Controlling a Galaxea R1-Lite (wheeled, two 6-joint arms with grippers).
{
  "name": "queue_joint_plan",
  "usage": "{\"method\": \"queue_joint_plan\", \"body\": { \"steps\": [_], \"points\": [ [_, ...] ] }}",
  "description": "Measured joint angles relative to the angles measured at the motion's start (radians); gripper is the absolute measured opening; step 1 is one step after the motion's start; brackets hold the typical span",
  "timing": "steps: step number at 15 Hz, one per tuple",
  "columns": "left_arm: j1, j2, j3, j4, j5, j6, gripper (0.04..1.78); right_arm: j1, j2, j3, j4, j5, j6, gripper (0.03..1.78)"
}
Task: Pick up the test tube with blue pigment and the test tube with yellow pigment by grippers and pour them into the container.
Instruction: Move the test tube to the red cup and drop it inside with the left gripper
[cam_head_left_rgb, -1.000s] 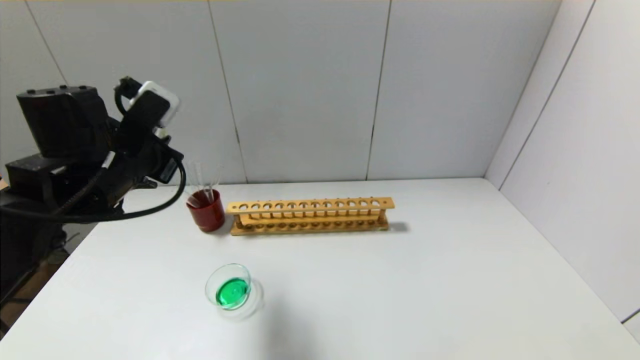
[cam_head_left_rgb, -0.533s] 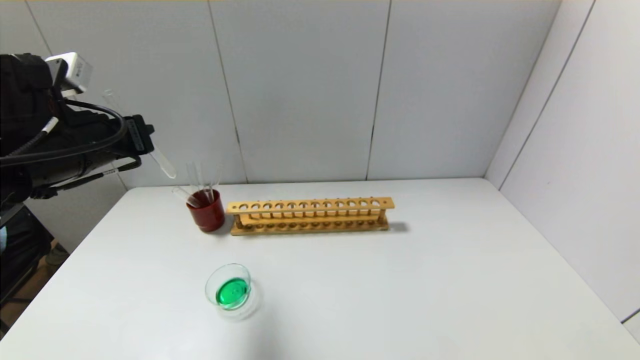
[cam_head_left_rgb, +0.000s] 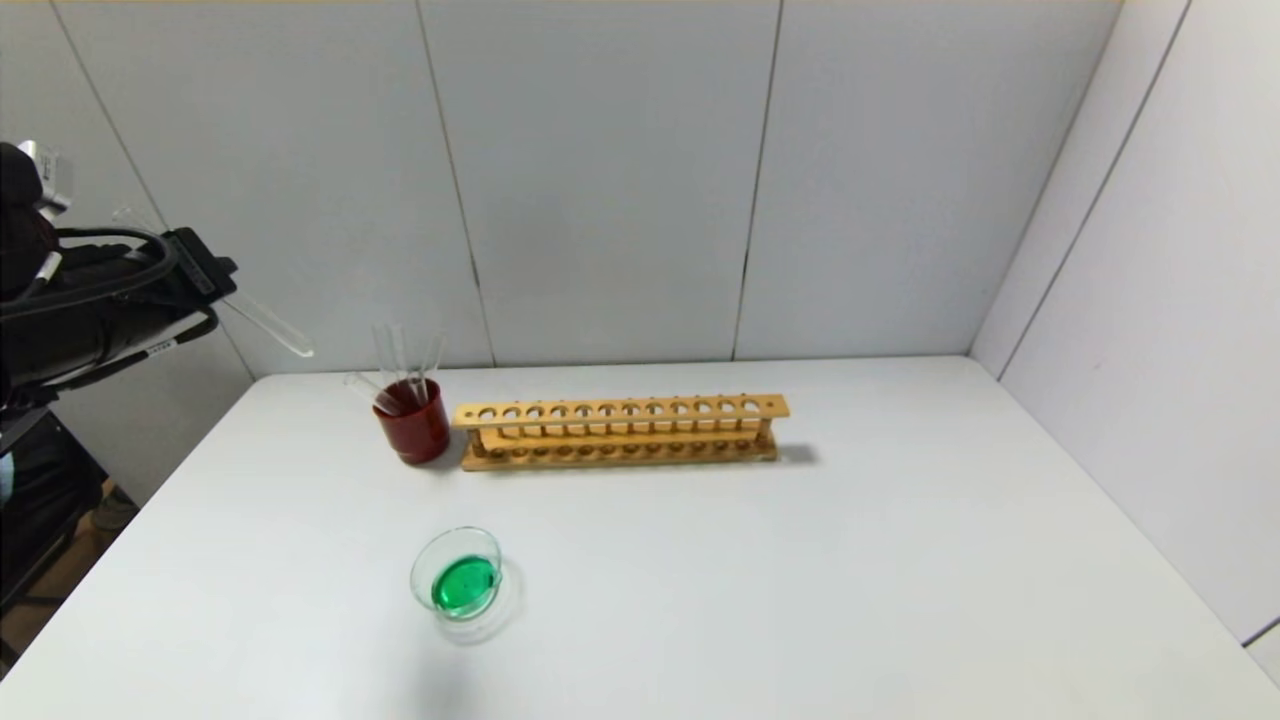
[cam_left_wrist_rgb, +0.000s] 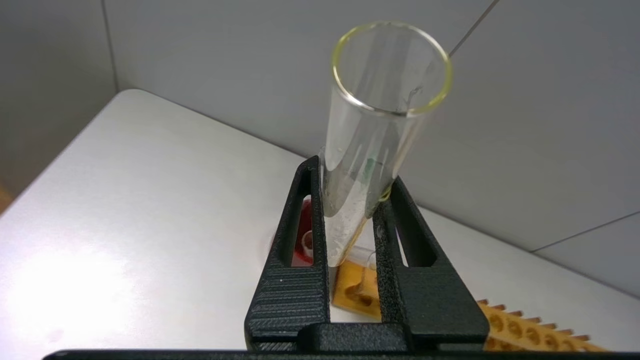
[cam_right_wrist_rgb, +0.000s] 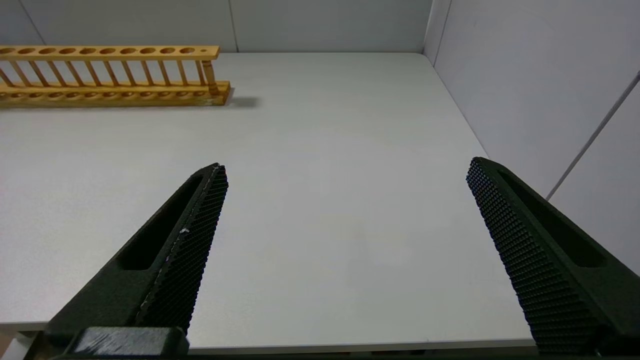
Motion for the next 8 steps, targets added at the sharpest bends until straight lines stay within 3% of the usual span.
{"method": "queue_joint_plan", "body": {
  "steps": [8],
  "points": [
    [0.035,0.189,0.048,-0.251,-0.016,-0.083,0.31,0.0,0.0,0.0,0.0,0.0,0.0,1.75]
  ]
}}
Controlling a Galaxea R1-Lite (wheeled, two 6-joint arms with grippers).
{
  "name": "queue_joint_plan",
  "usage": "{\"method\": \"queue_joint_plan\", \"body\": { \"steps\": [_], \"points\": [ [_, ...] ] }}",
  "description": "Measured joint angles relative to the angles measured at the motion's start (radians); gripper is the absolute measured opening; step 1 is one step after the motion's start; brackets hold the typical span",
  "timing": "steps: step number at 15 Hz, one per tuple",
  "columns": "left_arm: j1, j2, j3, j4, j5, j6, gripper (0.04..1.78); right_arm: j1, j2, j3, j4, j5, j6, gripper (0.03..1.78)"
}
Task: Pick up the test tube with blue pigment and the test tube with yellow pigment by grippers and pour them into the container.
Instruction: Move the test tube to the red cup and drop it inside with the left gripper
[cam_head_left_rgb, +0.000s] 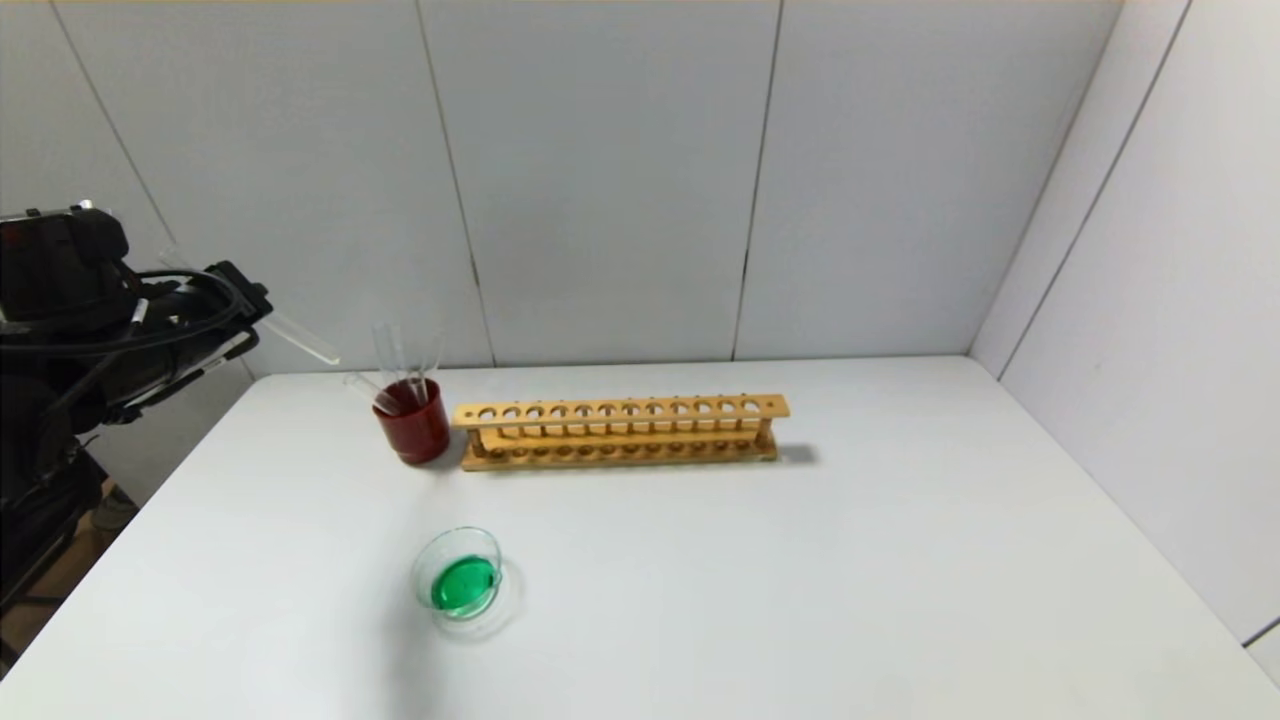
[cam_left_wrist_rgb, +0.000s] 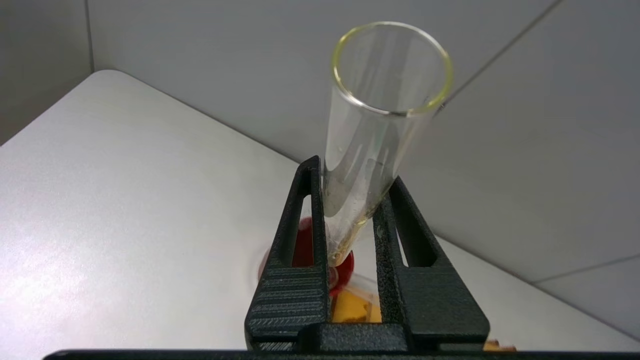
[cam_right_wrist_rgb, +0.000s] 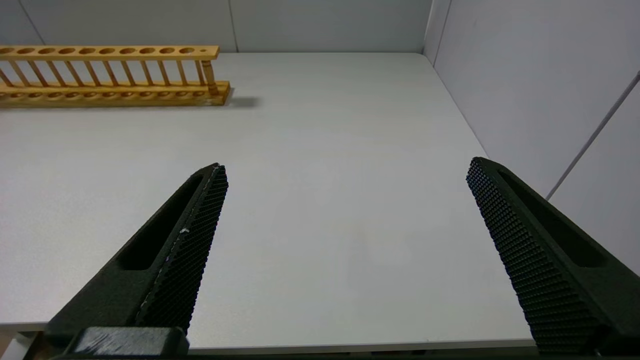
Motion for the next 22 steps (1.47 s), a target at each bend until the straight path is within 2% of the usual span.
{"method": "queue_joint_plan", "body": {
  "steps": [3,5,9,18,22],
  "points": [
    [0.026,0.05,-0.001,-0.084,-0.025,-0.049,0.31,-0.001,0.0,0.0,0.0,0.0,0.0,1.75],
    [0.036,0.071,-0.001,-0.092,-0.057,-0.056,0.31,-0.001,0.0,0.0,0.0,0.0,0.0,1.75],
    [0.04,0.119,0.01,-0.094,-0.061,-0.072,0.31,0.0,0.0,0.0,0.0,0.0,0.0,1.75],
    [0.002,0.192,0.012,-0.096,-0.07,-0.075,0.31,0.0,0.0,0.0,0.0,0.0,0.0,1.75],
    [-0.007,0.231,0.013,-0.182,-0.069,-0.082,0.31,-0.001,0.0,0.0,0.0,0.0,0.0,1.75]
  ]
}}
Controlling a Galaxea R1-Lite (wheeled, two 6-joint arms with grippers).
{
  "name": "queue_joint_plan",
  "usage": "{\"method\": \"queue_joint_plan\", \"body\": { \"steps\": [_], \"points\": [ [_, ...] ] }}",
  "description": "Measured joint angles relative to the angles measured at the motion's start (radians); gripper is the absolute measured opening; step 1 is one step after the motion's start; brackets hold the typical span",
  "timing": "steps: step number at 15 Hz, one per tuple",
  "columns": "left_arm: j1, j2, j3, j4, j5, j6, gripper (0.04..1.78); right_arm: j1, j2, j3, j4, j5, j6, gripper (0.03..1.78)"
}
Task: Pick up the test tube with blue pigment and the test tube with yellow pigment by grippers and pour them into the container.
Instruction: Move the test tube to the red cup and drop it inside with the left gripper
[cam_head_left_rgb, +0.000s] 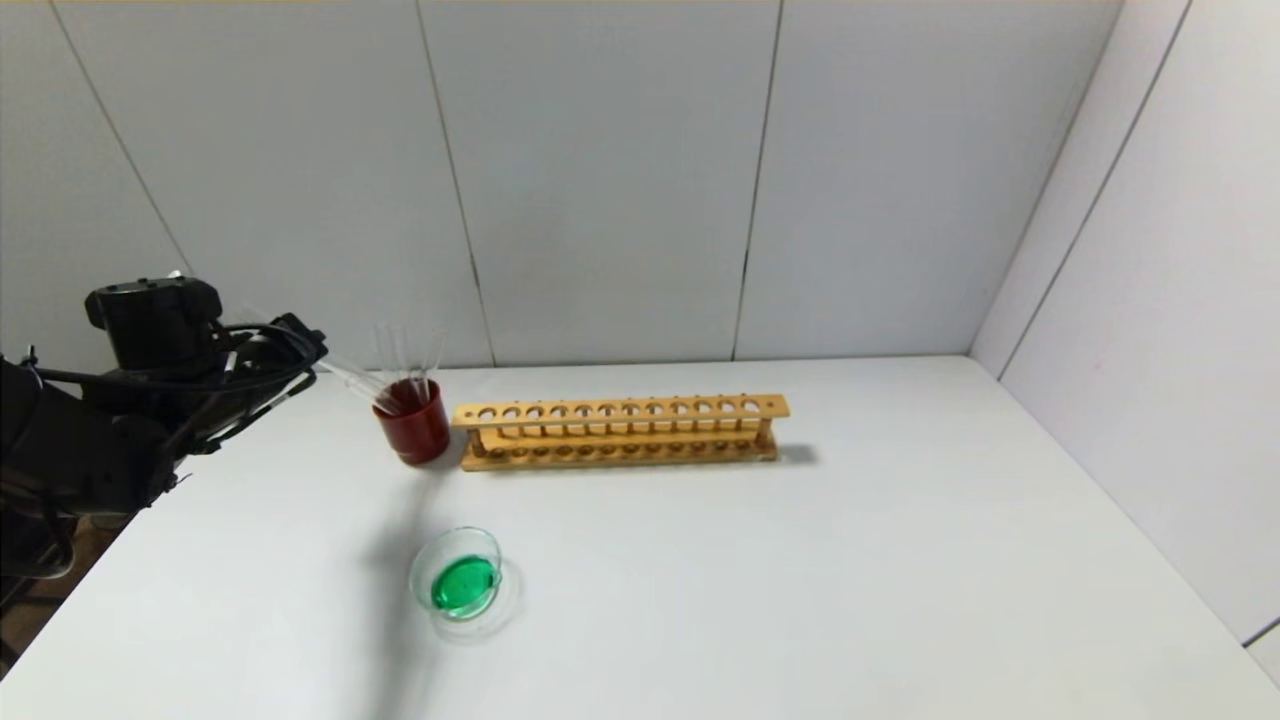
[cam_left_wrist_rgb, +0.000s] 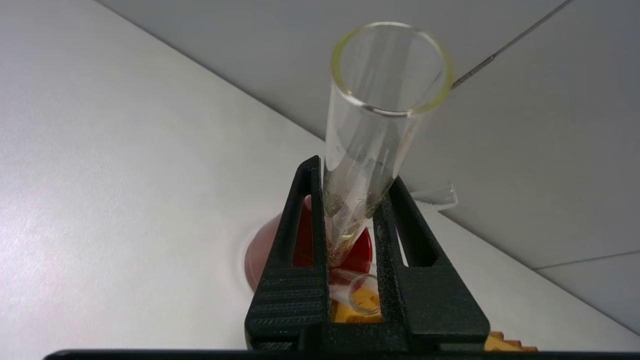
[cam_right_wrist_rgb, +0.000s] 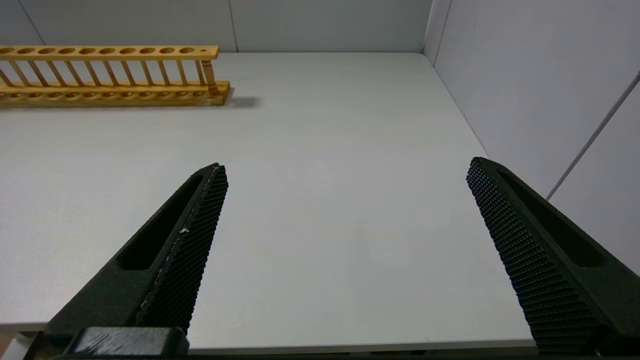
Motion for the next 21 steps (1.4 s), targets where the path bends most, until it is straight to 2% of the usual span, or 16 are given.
{"method": "queue_joint_plan", "body": {
  "steps": [9,13,21],
  "points": [
    [0.0,0.083,-0.01,-0.039,0.01,-0.003,0.31,0.0,0.0,0.0,0.0,0.0,0.0,1.75],
    [-0.001,0.113,-0.017,-0.1,0.009,0.002,0.31,0.0,0.0,0.0,0.0,0.0,0.0,1.75],
    [-0.055,0.126,-0.033,-0.102,0.012,0.014,0.31,0.0,0.0,0.0,0.0,0.0,0.0,1.75]
  ]
}}
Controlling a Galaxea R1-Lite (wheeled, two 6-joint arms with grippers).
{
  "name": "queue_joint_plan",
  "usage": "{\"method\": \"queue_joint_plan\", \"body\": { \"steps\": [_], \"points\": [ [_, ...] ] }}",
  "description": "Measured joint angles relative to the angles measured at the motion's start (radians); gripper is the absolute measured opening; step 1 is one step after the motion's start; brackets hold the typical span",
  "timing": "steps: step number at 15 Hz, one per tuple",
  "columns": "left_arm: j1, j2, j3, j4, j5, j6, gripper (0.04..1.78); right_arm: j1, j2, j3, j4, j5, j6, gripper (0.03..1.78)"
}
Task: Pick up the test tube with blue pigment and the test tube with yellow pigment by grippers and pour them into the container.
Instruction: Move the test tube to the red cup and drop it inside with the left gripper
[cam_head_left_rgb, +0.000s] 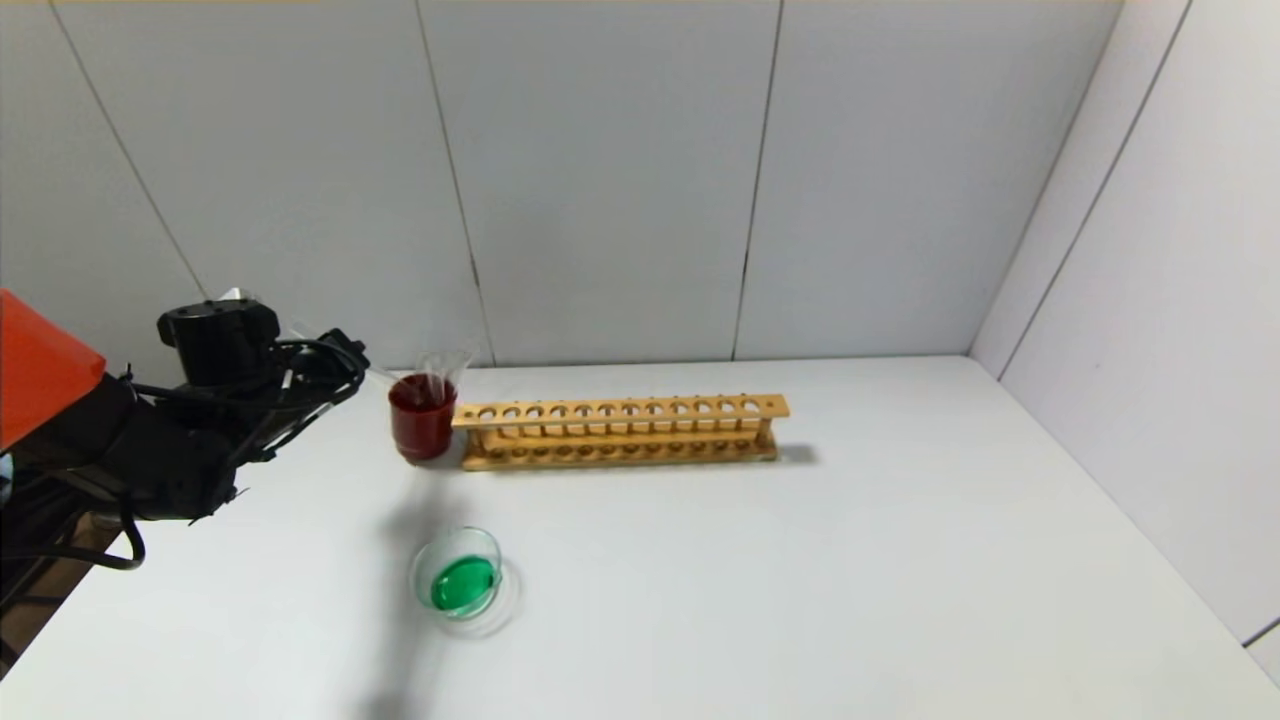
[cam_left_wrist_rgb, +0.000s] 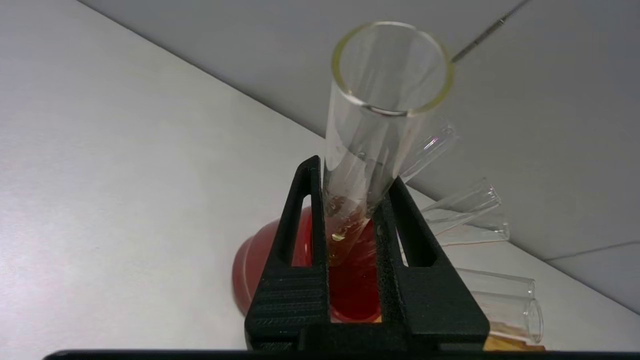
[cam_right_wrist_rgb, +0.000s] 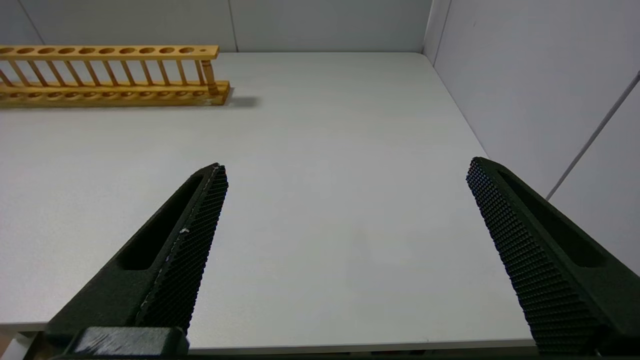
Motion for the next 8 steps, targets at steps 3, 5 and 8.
{"method": "queue_joint_plan", "body": {
  "steps": [3,5,8],
  "points": [
    [0.0,0.002,0.0,0.001,0.002,0.0,0.31,0.001,0.0,0.0,0.0,0.0,0.0,1.75],
    [0.008,0.003,0.001,0.003,0.001,0.0,0.31,0.0,0.0,0.0,0.0,0.0,0.0,1.75],
    [0.023,0.007,0.003,0.002,0.001,0.005,0.31,0.0,0.0,0.0,0.0,0.0,0.0,1.75]
  ]
}}
